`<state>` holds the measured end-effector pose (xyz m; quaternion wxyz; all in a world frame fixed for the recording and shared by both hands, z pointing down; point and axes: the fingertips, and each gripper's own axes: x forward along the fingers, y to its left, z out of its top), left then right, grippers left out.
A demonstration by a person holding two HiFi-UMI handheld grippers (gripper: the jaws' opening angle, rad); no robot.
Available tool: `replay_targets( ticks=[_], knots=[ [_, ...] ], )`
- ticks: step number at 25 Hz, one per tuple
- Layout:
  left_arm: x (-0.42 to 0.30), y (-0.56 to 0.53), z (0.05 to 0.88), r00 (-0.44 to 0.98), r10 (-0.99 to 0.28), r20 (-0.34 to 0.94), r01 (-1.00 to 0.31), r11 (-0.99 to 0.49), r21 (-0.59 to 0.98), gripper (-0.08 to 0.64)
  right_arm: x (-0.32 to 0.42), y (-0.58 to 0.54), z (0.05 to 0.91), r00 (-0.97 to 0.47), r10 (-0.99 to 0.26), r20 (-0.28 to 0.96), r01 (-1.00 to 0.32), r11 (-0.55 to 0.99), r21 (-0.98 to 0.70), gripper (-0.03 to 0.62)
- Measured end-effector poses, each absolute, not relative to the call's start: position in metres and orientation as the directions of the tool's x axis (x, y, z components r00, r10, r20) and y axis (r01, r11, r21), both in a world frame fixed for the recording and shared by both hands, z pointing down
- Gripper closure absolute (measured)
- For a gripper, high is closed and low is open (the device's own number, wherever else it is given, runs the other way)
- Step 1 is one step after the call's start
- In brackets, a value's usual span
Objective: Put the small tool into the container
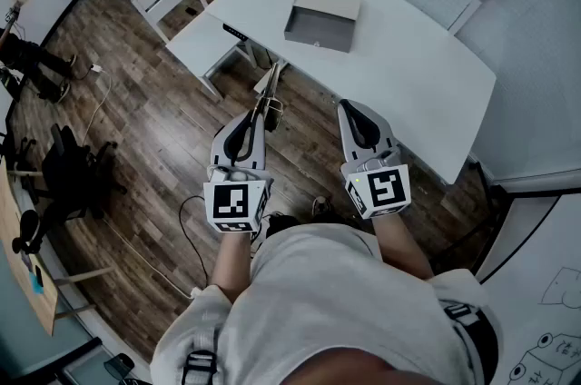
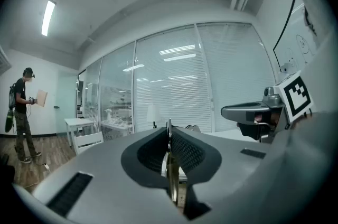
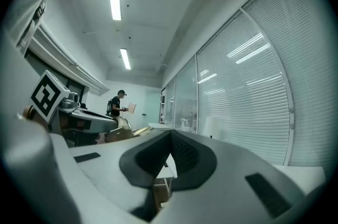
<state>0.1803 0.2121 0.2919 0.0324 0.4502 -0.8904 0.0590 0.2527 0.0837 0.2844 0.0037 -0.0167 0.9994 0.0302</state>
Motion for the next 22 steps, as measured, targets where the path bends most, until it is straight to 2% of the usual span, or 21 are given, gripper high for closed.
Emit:
replay_targets(
  ticks=[9,15,22],
  knots=[
    [0.18,0.22,0.293,-0.584,-0.805,0.107,-0.812,0.58,-0.065,0.523,0.245,0.1,0.289,-1.0,-0.013,0.01,-0.012,0.998,0.065,0.566],
    [0.178,0.249,0.302,-0.586,-0.802,0.119,-0.81,0.585,-0.043,0.523,0.238,0.124,0.301,-1.0,0.008,0.02,0.008,1.0,0.0,0.566],
    [0.163,0.291,0.309,-0.579,-0.806,0.123,-0.814,0.58,-0.033,0.523,0.22,0.166,0.312,-0.999,0.016,0.05,0.018,0.999,0.037,0.566]
  ],
)
